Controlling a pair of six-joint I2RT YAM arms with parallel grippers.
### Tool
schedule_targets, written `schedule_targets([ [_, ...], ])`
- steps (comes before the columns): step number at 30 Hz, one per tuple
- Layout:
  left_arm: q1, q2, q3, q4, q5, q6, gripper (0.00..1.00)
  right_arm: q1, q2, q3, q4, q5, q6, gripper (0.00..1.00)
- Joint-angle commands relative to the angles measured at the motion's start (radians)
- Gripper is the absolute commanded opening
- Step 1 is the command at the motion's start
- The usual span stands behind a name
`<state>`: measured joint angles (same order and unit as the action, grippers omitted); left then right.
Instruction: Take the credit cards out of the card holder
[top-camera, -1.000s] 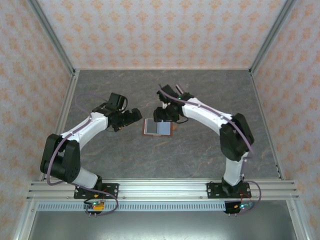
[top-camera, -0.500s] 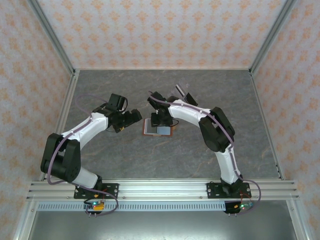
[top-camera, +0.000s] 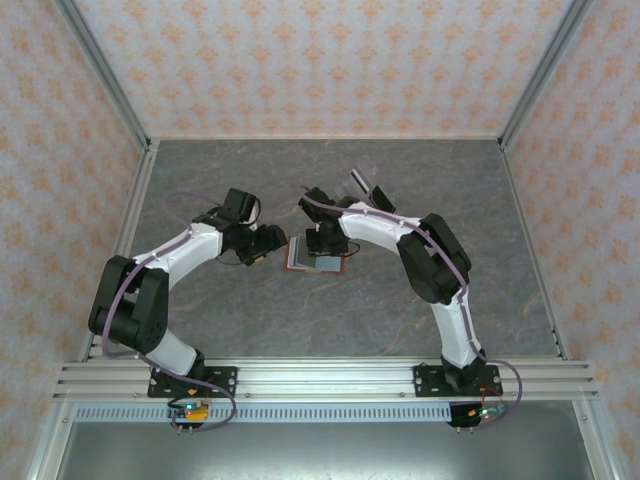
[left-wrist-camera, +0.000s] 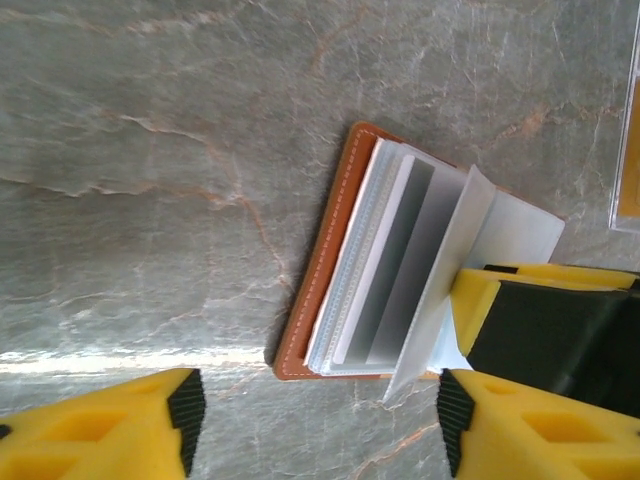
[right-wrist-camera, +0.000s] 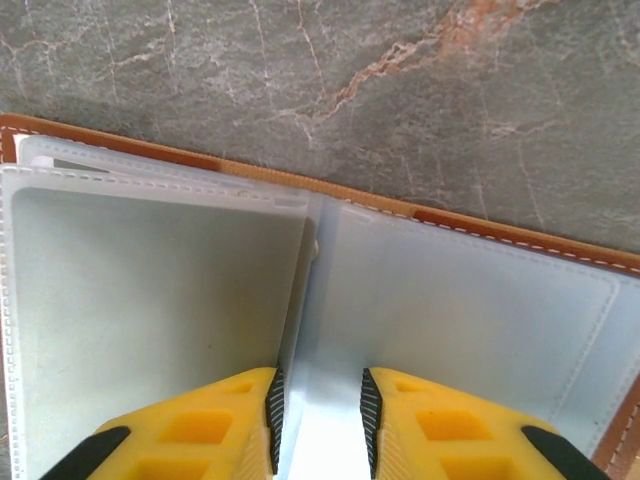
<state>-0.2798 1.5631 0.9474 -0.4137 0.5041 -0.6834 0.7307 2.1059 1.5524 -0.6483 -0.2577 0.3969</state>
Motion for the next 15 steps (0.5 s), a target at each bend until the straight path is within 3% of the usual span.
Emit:
schedule_targets([
  [1, -0.033, 0.033, 0.027, 0.049, 0.037, -0.002, 0.59, -0.013, 0.003, -0.044, 0.011, 0.011, 0.010, 0.29],
  [15, -0.078, 0.139, 0.024, 0.178, 0.101, -0.063, 0.46, -0.027, 0.002, -0.066, 0.033, -0.027, 0.010, 0.28],
])
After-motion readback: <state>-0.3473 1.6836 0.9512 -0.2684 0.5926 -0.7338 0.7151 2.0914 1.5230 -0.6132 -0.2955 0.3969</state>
